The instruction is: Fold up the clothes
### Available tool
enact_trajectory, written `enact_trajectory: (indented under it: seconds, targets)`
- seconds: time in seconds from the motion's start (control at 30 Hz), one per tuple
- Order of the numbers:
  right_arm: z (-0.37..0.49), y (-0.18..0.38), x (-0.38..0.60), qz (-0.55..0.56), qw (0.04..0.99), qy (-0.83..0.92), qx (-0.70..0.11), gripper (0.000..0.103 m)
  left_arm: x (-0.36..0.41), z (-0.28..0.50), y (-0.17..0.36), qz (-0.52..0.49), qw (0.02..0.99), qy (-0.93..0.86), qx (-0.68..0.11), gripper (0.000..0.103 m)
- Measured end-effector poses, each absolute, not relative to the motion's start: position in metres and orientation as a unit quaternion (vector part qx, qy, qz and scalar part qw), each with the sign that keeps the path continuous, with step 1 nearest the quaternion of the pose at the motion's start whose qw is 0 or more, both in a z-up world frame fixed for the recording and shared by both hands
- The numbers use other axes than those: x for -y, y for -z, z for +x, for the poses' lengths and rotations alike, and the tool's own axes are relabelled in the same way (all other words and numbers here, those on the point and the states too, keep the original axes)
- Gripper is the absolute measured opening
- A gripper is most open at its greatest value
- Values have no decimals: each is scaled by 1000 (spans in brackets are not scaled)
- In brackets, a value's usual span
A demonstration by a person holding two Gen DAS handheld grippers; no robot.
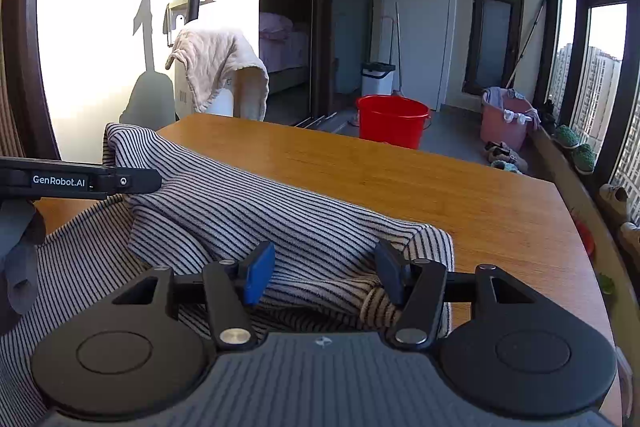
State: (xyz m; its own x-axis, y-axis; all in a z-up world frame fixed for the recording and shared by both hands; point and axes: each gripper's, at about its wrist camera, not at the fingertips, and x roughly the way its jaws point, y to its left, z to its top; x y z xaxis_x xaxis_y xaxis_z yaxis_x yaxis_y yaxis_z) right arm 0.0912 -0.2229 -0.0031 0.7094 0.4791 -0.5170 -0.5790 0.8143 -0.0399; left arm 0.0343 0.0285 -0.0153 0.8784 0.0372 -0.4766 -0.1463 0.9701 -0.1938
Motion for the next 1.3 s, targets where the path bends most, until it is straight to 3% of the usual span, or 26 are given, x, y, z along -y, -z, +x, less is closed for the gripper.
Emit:
enact_trajectory:
  seconds: [0.37,0.6,0.93,1.13,1.3]
  targets:
    - [88,5,235,-85,926,-278,-240,50,-29,33,15,-116,962,-49,-243,87]
    - [89,6,242,-58,934,-258,-239,40,-30,32,15,-119,961,-50,-243,91]
    - [89,8,247,-48,935,-258,-238,40,-34,29,13,-123,963,-58,-231,92]
    - [88,8,249,-42,931,-273,-238,46,-29,8,-21,-87,982,-61,-158,91]
    - [87,8,252,-34,930,-280,-237,48,-15,27,-26,-56,983,-14,-176,91]
